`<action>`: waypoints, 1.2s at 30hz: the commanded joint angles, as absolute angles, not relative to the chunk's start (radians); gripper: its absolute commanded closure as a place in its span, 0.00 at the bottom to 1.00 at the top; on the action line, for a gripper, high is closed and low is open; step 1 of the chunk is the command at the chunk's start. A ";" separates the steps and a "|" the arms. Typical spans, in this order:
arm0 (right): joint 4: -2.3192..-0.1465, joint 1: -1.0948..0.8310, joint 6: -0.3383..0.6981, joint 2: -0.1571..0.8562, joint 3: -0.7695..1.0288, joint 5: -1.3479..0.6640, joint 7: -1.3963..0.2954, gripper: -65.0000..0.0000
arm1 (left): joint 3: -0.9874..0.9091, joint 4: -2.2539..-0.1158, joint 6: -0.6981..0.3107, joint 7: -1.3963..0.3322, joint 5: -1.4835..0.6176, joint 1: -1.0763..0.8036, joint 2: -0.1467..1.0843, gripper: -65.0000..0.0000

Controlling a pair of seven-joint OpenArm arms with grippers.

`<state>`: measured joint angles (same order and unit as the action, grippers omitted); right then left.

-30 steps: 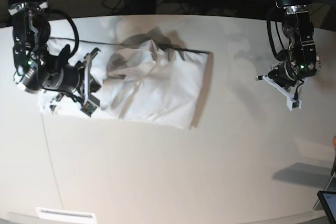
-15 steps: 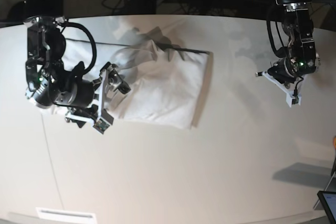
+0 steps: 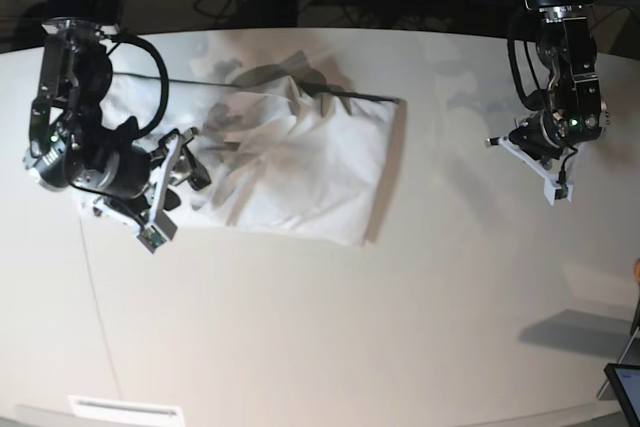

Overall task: Fold the T-shirt properly
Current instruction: 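Tuck and smooth the shirt end with the right gripper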

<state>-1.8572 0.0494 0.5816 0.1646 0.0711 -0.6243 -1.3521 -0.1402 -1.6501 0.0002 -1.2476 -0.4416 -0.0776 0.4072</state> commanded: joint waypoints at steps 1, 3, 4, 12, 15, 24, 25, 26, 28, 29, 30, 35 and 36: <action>-1.871 0.064 0.582 0.170 0.073 -0.645 -1.334 0.50 | -0.145 -1.664 0.002 -1.234 -0.435 -0.062 0.424 0.97; -1.845 0.067 0.582 0.170 0.073 -0.702 -1.336 0.50 | -0.145 -1.664 0.002 -1.234 -0.435 -0.061 0.424 0.97; -1.817 0.070 0.582 0.170 0.074 -0.740 -1.336 0.50 | -0.145 -1.664 0.002 -1.234 -0.437 -0.061 0.424 0.97; -1.531 0.131 0.424 0.171 0.077 -1.017 -1.328 0.50 | -0.143 -1.662 0.002 -1.234 -0.432 -0.068 0.424 0.97; -1.531 0.143 0.343 0.171 0.077 -1.129 -1.328 0.50 | -0.143 -1.662 0.002 -1.234 -0.432 -0.068 0.424 0.97; -1.524 0.150 0.257 0.173 0.091 -1.233 -1.326 0.50 | -0.143 -1.662 0.002 -1.234 -0.430 -0.068 0.424 0.97; -1.524 0.150 0.257 0.173 0.091 -1.231 -1.326 0.50 | -0.143 -1.662 0.002 -1.234 -0.430 -0.068 0.424 0.97; -1.524 0.150 0.257 0.173 0.091 -1.231 -1.326 0.51 | -0.143 -1.662 0.002 -1.234 -0.430 -0.070 0.424 0.97; -1.524 0.150 0.257 0.173 0.091 -1.231 -1.325 0.51 | -0.143 -1.662 0.002 -1.234 -0.430 -0.070 0.424 0.97; -1.521 0.150 0.257 0.173 0.088 -1.231 -1.316 0.51 | -0.143 -1.662 0.002 -1.234 -0.430 -0.070 0.424 0.97; -1.509 0.150 0.257 0.173 0.085 -1.231 -1.307 0.51 | -0.143 -1.662 0.002 -1.234 -0.430 -0.070 0.424 0.97; -1.451 0.151 0.257 0.173 0.084 -1.230 -1.297 0.51 | -0.143 -1.662 0.002 -1.234 -0.432 -0.070 0.424 0.97; -1.449 0.151 0.257 0.173 0.084 -1.230 -1.297 0.51 | -0.143 -1.662 0.002 -1.234 -0.432 -0.070 0.424 0.97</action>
